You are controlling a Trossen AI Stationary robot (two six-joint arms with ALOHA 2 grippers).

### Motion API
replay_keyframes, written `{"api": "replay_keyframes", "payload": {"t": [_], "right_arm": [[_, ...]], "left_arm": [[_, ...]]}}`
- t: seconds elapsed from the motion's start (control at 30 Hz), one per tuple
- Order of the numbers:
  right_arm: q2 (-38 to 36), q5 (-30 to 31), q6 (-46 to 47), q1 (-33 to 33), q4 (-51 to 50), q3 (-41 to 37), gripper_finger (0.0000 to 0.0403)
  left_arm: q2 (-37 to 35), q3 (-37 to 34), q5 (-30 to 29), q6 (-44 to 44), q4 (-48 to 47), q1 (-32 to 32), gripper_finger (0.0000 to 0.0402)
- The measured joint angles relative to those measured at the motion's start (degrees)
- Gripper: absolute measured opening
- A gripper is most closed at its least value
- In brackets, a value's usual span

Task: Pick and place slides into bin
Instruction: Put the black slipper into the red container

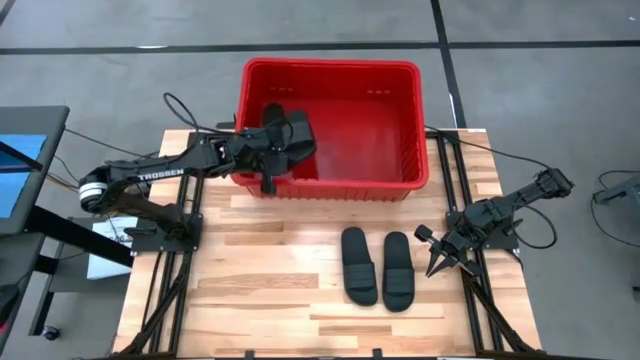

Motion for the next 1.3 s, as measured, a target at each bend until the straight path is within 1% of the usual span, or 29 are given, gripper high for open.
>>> {"api": "replay_keyframes", "payload": {"t": [0.17, 0.37, 0.87, 1.3], "right_arm": [[-0.02, 0.02, 0.00, -0.01, -0.01, 0.00, 0.0011], [0.00, -0.01, 0.00, 0.01, -0.01, 0.00, 0.0011], [0.00, -0.01, 0.00, 0.01, -0.01, 0.00, 0.0011], [0.00, 0.01, 0.00, -0.01, 0.00, 0.00, 0.0011]], "left_arm": [[2.40, -0.19, -0.92, 2.60, 0.29, 0.24, 0.0000], [4.08, 0.04, -0.32, 2.35, 1.60, 0.91, 0.0000], [4.19, 0.04, -0.15, 2.04, 1.66, 0.94, 0.0000], [4.25, 0.54, -2.09, 4.13, 0.84, 1.74, 0.0000]]}}
